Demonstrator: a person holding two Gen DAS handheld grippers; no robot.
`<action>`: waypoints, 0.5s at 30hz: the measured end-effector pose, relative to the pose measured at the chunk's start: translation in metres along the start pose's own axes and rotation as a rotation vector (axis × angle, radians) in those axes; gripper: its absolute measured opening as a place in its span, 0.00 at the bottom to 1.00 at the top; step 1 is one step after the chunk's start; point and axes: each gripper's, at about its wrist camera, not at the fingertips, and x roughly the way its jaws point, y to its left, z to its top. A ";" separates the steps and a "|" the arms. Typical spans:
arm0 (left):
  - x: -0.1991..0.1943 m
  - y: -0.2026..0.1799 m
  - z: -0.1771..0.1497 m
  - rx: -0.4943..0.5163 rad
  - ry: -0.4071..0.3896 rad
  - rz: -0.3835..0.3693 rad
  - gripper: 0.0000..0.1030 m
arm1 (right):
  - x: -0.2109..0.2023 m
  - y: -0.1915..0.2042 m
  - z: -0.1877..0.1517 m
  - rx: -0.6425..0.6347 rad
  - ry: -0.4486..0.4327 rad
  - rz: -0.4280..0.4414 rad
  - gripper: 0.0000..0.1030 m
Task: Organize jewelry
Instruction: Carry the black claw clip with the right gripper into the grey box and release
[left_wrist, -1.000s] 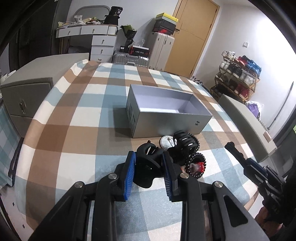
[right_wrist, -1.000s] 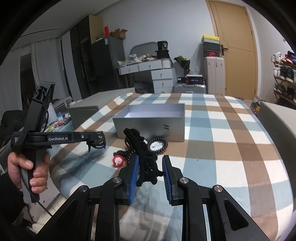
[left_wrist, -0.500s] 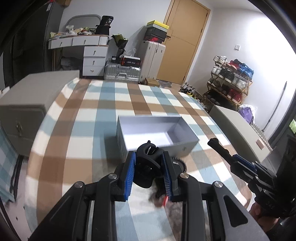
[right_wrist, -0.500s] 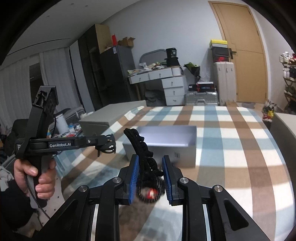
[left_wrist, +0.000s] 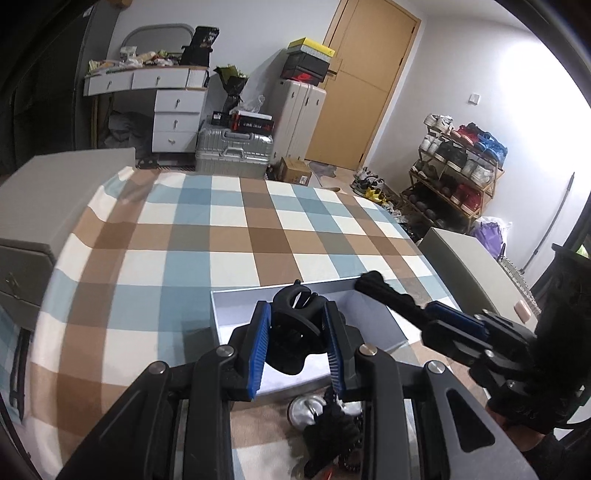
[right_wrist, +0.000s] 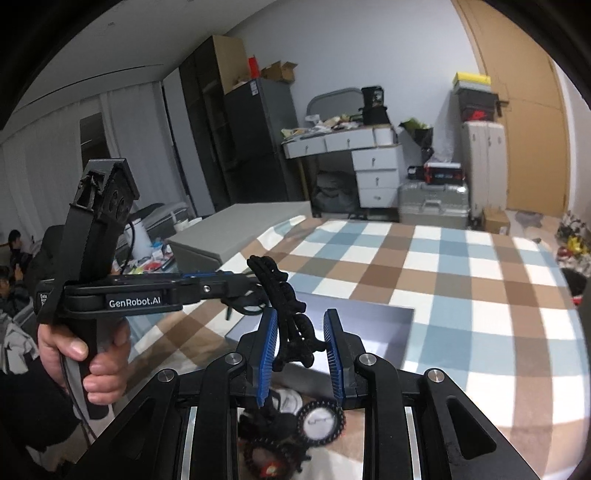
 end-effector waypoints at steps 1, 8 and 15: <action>0.003 0.000 0.001 0.002 0.005 0.003 0.22 | 0.004 -0.002 0.001 0.003 0.006 0.006 0.24; 0.025 0.001 0.003 0.002 0.054 -0.007 0.22 | 0.030 -0.023 0.001 0.056 0.060 0.021 0.24; 0.033 0.004 0.005 -0.028 0.087 -0.023 0.22 | 0.042 -0.035 -0.002 0.077 0.112 0.021 0.24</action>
